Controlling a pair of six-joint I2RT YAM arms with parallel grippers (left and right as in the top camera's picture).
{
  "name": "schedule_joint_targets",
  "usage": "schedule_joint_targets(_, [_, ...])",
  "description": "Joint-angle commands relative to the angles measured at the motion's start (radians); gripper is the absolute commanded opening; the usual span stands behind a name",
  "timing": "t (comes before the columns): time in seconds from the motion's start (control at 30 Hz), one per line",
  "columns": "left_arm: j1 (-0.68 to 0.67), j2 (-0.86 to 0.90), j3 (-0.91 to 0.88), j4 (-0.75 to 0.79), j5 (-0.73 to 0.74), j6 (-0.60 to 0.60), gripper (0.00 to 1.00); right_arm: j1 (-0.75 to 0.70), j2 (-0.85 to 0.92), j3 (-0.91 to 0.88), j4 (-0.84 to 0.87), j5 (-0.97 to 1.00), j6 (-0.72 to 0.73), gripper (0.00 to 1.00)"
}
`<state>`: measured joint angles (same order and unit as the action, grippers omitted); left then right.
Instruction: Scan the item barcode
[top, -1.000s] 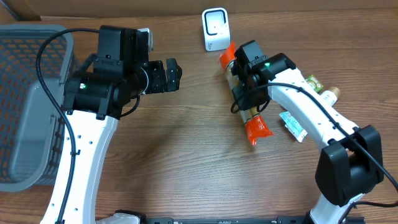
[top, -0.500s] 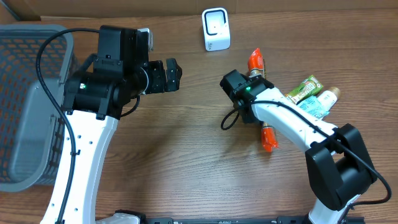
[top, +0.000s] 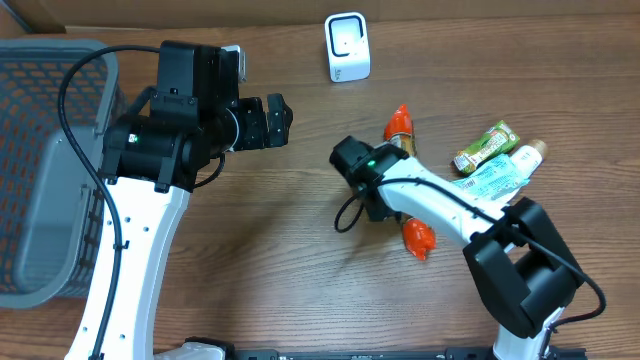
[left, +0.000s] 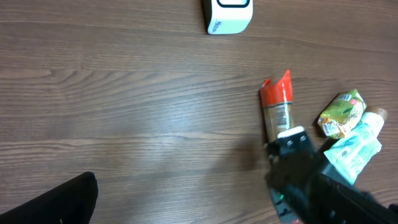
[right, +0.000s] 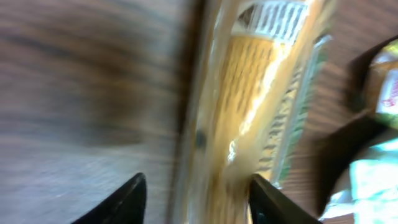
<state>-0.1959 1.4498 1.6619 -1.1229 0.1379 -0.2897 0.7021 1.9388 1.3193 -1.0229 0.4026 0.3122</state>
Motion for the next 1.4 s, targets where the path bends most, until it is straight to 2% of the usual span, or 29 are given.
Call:
schedule_joint_targets(0.0, [-0.001,0.002,0.003,0.000,0.005,-0.003,1.00,0.027,0.000,0.025,-0.003,-0.101,-0.005,0.58])
schedule_joint_targets(0.13, [-0.001,0.002,0.003,0.000,0.005,-0.003,1.00,0.012,-0.029,0.064,-0.036,-0.188,-0.021,0.70])
schedule_joint_targets(0.23, [-0.001,0.002,0.003,0.000,0.005,-0.003,1.00,0.007,-0.062,0.085,-0.046,-0.270,-0.108,0.72])
schedule_joint_targets(0.33, [-0.001,0.002,0.003,0.000,0.005,-0.003,0.99,-0.003,-0.096,0.100,-0.065,-0.253,-0.111,0.77])
schedule_joint_targets(0.37, [-0.001,0.002,0.003,0.001,0.005,-0.003,1.00,-0.013,-0.107,0.103,-0.075,-0.236,-0.100,0.83])
schedule_joint_targets(0.4, [-0.001,0.002,0.003,0.000,0.005,-0.003,0.99,-0.027,-0.116,0.105,-0.084,-0.214,-0.083,0.92])
schedule_joint_targets(0.47, [-0.001,0.002,0.003,0.000,0.005,-0.003,1.00,-0.073,-0.126,0.105,-0.099,-0.155,-0.040,1.00])
schedule_joint_targets(0.63, [-0.001,0.002,0.003,0.000,0.005,-0.003,1.00,-0.216,-0.113,0.084,-0.063,-0.216,-0.064,1.00])
schedule_joint_targets(0.87, [-0.001,0.002,0.003,0.000,0.005,-0.003,0.99,-0.370,-0.077,-0.018,0.062,-0.645,-0.275,1.00])
schedule_joint_targets(1.13, [-0.001,0.002,0.003,0.000,0.005,-0.003,1.00,-0.389,-0.077,-0.177,0.189,-0.703,-0.310,0.99])
schedule_joint_targets(1.2, [-0.001,0.002,0.003,0.000,0.005,-0.003,1.00,-0.394,-0.077,-0.204,0.215,-0.704,-0.308,0.91])
schedule_joint_targets(1.23, [-0.001,0.002,0.003,0.000,0.005,-0.003,1.00,-0.397,-0.077,-0.210,0.219,-0.704,-0.296,0.84])
schedule_joint_targets(1.33, [-0.001,0.002,0.003,0.000,0.005,-0.003,1.00,-0.406,-0.077,-0.215,0.230,-0.705,-0.261,0.33])
schedule_joint_targets(1.37, [-0.001,0.002,0.003,0.000,0.005,-0.003,0.99,-0.408,-0.077,-0.215,0.233,-0.711,-0.255,0.22])
